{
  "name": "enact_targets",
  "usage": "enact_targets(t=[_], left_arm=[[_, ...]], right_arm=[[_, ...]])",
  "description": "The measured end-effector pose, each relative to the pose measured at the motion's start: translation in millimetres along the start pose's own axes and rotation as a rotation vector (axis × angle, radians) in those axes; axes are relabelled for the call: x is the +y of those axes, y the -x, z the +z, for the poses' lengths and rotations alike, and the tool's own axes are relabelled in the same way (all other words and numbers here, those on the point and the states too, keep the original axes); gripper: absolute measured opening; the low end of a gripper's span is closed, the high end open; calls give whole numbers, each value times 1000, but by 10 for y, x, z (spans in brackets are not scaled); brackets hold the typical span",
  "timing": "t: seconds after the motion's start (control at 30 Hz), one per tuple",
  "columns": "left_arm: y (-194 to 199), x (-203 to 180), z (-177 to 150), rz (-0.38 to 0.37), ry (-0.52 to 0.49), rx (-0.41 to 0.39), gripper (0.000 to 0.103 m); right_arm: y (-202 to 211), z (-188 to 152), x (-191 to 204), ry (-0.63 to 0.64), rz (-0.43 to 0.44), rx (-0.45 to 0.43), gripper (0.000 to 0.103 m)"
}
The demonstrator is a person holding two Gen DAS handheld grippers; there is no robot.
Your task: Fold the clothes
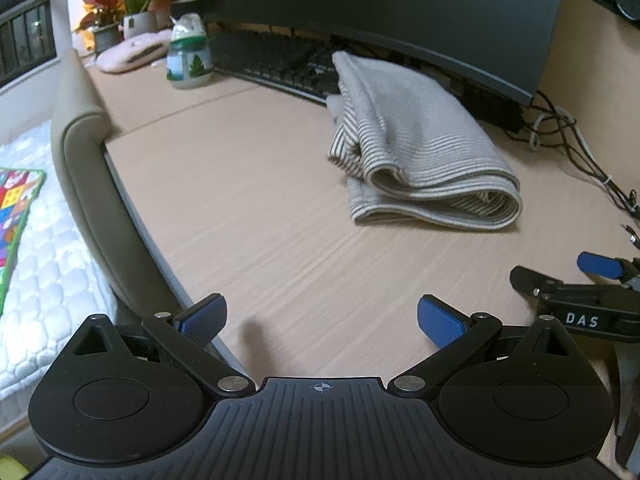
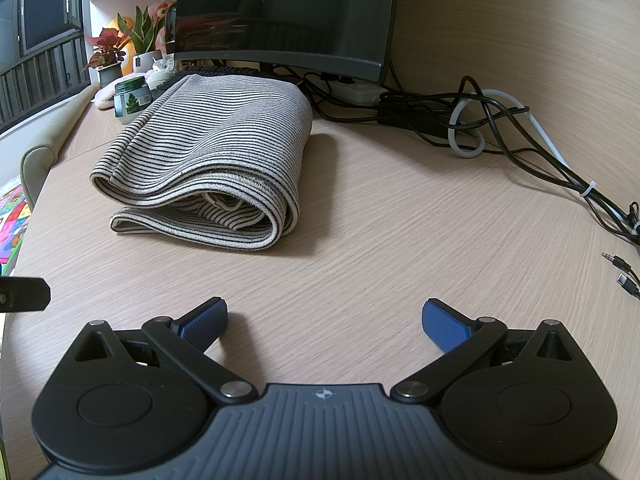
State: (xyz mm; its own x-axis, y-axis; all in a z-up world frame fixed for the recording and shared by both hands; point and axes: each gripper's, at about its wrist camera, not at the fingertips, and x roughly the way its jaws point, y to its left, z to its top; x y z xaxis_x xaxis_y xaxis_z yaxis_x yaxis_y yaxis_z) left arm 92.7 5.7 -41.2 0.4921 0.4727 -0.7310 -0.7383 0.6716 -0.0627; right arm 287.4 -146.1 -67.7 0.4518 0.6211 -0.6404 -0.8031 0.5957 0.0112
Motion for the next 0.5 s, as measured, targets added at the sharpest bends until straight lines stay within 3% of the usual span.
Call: enact_targets(t=[0.5], left_arm=[[-181, 49, 117, -83, -17, -14, 103]], right_arm=[[-10, 10, -10, -2, 0, -1, 103]])
